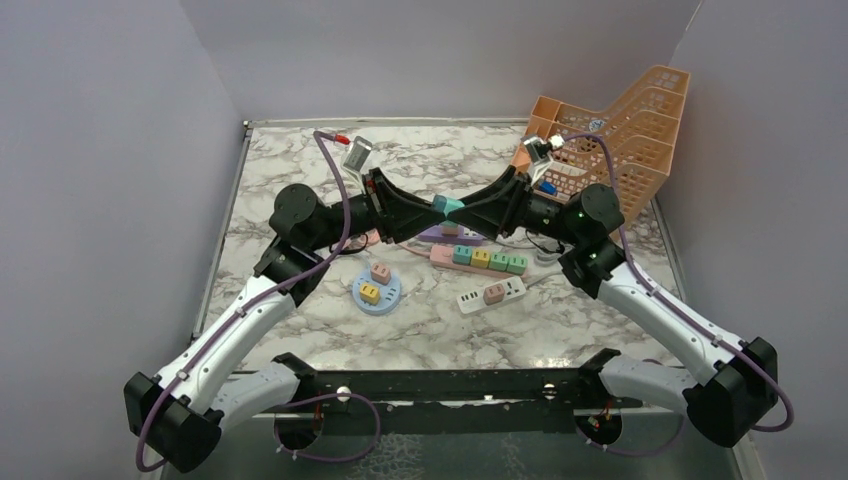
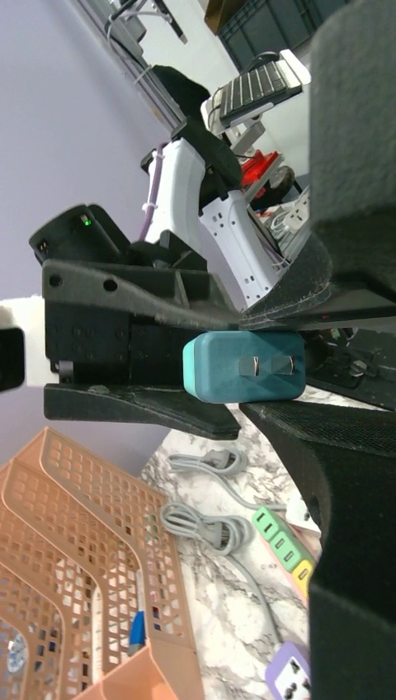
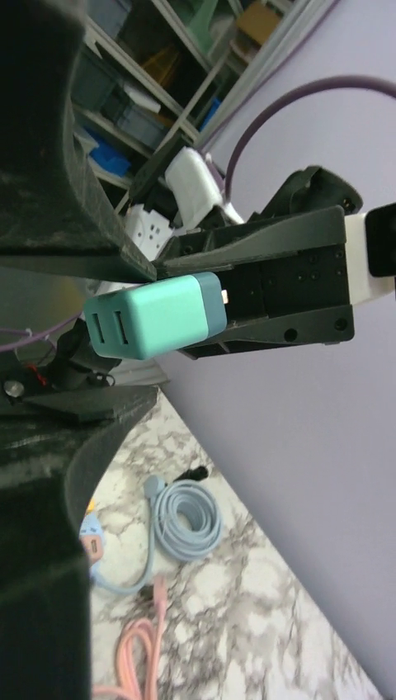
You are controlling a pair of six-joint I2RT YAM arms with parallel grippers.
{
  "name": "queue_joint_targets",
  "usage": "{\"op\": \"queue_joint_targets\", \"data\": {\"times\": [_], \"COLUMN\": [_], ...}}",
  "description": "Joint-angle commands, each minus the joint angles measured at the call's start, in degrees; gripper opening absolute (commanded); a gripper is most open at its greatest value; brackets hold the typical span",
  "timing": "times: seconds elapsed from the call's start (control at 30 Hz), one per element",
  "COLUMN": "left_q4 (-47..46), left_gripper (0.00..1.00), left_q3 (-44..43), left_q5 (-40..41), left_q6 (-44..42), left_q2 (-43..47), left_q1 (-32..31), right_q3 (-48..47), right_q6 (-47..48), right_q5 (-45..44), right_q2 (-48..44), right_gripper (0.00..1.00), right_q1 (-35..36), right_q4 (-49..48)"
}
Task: Insert the plug
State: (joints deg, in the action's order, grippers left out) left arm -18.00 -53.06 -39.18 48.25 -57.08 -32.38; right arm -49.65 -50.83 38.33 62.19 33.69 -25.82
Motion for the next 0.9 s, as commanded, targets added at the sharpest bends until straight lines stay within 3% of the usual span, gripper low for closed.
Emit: {"op": "queue_joint_targets", "data": {"times": [0.0,0.23,0.3,0.37,0.47,0.6,0.7,0.87], "left_q4": [-5.3,-5.7,-5.6,-5.3,-1.1,16.3,26.8,37.4], "left_gripper": [0.04,0.05,0.14,0.3,0.56,0.77,0.84,0.85], "left_q3": [-1.9,-1.0,-0.6,0.3,1.8,1.3,1.7,2.8], "left_q5": [-2.2,-0.7,-0.3,0.6,4.6,20.7,35.3,47.4], "left_q6": [0.7,1.3,1.2,0.8,-1.9,-10.5,-14.5,-16.7], "left_q2": [1.8,2.0,1.9,2.1,3.2,5.2,7.2,9.8], "left_q1": [-0.2,-0.2,-0.2,-0.2,-0.2,-0.2,-0.2,-0.1], "right_q3": [-1.1,-2.6,-3.4,-4.4,-7.9,-15.0,-20.2,-28.4], "right_q6": [-8.9,-10.6,-8.8,-4.6,10.5,38.3,53.3,68.4], "right_q5": [3.6,7.4,8.2,8.6,7.0,0.1,-6.2,-13.6], "right_q2": [1.6,4.3,4.9,5.1,4.2,4.6,8.0,17.6], "right_gripper": [0.43,0.17,0.07,0.01,0.01,0.01,0.01,0.01], "right_q1": [0.2,0.2,0.2,0.2,0.2,0.2,-0.2,-0.7], "right_q4": [-11.4,-17.8,-17.2,-14.2,0.2,24.5,39.4,56.0]}}
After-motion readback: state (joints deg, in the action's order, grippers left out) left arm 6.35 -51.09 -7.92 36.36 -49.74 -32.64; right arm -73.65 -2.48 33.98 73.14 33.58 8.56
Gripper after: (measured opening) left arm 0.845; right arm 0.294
